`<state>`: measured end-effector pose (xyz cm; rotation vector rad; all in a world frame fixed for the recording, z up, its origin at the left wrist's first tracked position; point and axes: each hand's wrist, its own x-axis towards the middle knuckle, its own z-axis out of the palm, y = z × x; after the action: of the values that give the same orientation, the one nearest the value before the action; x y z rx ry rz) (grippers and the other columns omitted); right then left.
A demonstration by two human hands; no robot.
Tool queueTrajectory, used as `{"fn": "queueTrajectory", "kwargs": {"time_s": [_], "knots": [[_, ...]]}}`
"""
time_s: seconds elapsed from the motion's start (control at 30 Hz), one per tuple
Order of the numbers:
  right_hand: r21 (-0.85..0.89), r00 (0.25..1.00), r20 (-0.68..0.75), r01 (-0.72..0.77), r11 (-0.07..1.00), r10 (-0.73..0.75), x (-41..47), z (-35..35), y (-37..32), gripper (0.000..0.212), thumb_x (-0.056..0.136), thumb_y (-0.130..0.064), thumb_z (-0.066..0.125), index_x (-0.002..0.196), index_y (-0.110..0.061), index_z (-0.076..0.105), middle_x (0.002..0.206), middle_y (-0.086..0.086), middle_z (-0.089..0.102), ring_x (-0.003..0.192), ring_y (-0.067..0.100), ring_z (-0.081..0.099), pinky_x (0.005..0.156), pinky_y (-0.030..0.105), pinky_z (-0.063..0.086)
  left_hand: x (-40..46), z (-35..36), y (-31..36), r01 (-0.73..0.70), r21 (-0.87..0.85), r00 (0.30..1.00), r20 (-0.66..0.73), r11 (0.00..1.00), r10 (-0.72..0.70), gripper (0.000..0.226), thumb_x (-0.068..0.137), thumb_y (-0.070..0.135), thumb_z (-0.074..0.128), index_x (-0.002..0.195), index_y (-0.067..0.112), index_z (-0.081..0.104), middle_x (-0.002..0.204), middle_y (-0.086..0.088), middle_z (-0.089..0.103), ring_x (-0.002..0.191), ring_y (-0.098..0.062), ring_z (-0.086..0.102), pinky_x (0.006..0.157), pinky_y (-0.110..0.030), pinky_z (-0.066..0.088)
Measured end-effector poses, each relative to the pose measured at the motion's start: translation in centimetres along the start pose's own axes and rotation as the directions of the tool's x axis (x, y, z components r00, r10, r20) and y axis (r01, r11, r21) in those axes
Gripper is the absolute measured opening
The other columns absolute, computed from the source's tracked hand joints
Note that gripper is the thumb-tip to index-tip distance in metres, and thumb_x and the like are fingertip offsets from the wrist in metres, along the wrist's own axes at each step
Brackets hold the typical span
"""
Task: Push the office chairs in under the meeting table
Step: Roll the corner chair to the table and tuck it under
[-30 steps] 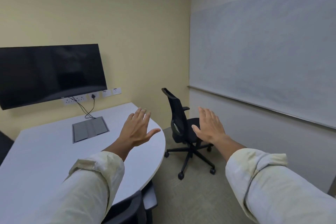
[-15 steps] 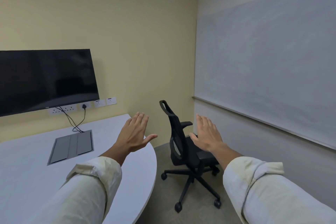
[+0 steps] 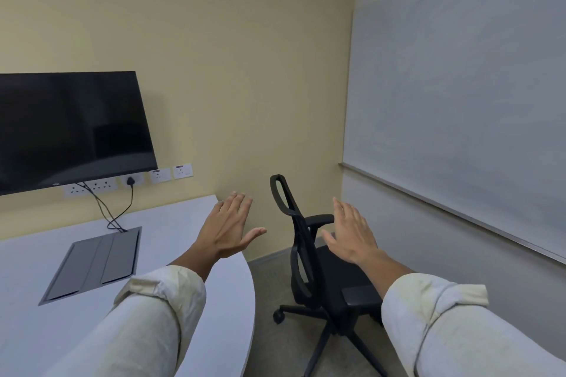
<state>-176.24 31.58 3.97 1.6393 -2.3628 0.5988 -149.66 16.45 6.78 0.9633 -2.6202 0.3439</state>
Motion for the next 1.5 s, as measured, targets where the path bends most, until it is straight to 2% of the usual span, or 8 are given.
{"fn": "queueTrajectory", "kwargs": {"time_s": [0.4,0.57,0.67,0.93,1.1,1.23,1.4,1.5], "knots": [[0.023,0.999,0.029,-0.027,0.999,0.026,22.2,13.1,0.2,0.081,0.099,-0.043,0.053,0.158,-0.008,0.009,0.161,0.014,0.025,0.146,0.029,0.023,0.119,0.044,0.024,22.7,14.2,-10.6,-0.112,-0.044,0.992,0.047,0.993,0.114,0.100,0.087,0.079,0.006,0.155,0.008,0.022,0.161,-0.017,0.029,0.150,-0.031,0.021,0.120,-0.047,0.024],[0.032,0.998,0.037,-0.059,0.998,0.058,28.3,18.5,-1.4,0.079,0.099,-0.044,0.054,0.156,-0.005,0.015,0.159,0.015,0.029,0.145,0.029,0.027,0.117,0.043,0.027,30.1,19.5,-13.9,-0.160,-0.054,0.983,0.081,0.986,0.164,0.069,0.100,0.049,0.027,0.155,0.008,0.021,0.161,-0.016,0.028,0.151,-0.031,0.019,0.121,-0.046,0.023],[0.045,0.995,0.041,-0.097,0.994,0.095,30.6,21.5,-1.8,0.079,0.099,-0.047,0.053,0.156,-0.005,0.016,0.158,0.016,0.032,0.143,0.029,0.030,0.117,0.042,0.031,33.2,22.6,-14.9,-0.190,-0.048,0.974,0.116,0.981,0.195,0.067,0.098,0.036,0.037,0.155,0.007,0.018,0.162,-0.018,0.025,0.151,-0.032,0.018,0.121,-0.046,0.022],[0.044,0.972,0.123,-0.207,0.977,0.201,32.9,27.6,-3.1,0.083,0.096,-0.051,0.056,0.154,-0.004,0.019,0.142,0.015,0.044,0.125,0.030,0.046,0.105,0.041,0.044,38.8,29.5,-15.0,-0.269,-0.078,0.936,0.214,0.960,0.280,0.080,0.088,0.017,0.052,0.157,0.008,0.012,0.165,-0.017,0.017,0.152,-0.031,0.012,0.124,-0.045,0.016],[0.074,0.940,0.257,-0.252,0.965,0.225,33.6,29.1,-4.3,0.061,0.095,-0.026,0.064,0.144,-0.006,0.033,0.128,0.015,0.057,0.106,0.030,0.064,0.080,0.037,0.056,40.5,32.3,-13.7,-0.352,-0.090,0.887,0.285,0.932,0.363,0.081,0.091,0.022,0.060,0.157,0.010,0.014,0.166,-0.014,0.015,0.153,-0.029,0.009,0.123,-0.044,0.016],[0.098,0.880,0.368,-0.359,0.928,0.302,33.3,28.8,-3.7,0.039,0.097,-0.019,0.061,0.130,-0.009,0.044,0.113,0.015,0.067,0.098,0.033,0.068,0.080,0.044,0.058,40.9,33.5,-12.9,-0.437,-0.113,0.822,0.352,0.892,0.448,0.080,0.094,0.039,0.060,0.157,0.013,0.016,0.165,-0.010,0.022,0.153,-0.026,0.012,0.123,-0.045,0.015],[0.106,0.868,0.409,-0.352,0.930,0.282,31.2,27.4,-2.0,0.025,0.100,-0.029,0.058,0.116,-0.014,0.046,0.102,0.010,0.067,0.089,0.031,0.067,0.067,0.042,0.053,40.7,33.3,-11.7,-0.463,-0.134,0.806,0.347,0.876,0.479,0.049,0.093,0.037,0.060,0.135,0.016,0.048,0.147,-0.009,0.045,0.144,-0.029,0.032,0.122,-0.045,0.018],[0.093,0.867,0.433,-0.314,0.945,0.246,28.9,26.3,-0.2,0.025,0.100,-0.037,0.056,0.111,-0.016,0.048,0.095,0.006,0.062,0.082,0.026,0.060,0.062,0.039,0.045,40.2,32.5,-10.6,-0.482,-0.129,0.804,0.327,0.866,0.496,0.031,0.086,0.030,0.062,0.112,0.016,0.056,0.119,-0.008,0.059,0.119,-0.029,0.050,0.114,-0.040,0.028]]}}
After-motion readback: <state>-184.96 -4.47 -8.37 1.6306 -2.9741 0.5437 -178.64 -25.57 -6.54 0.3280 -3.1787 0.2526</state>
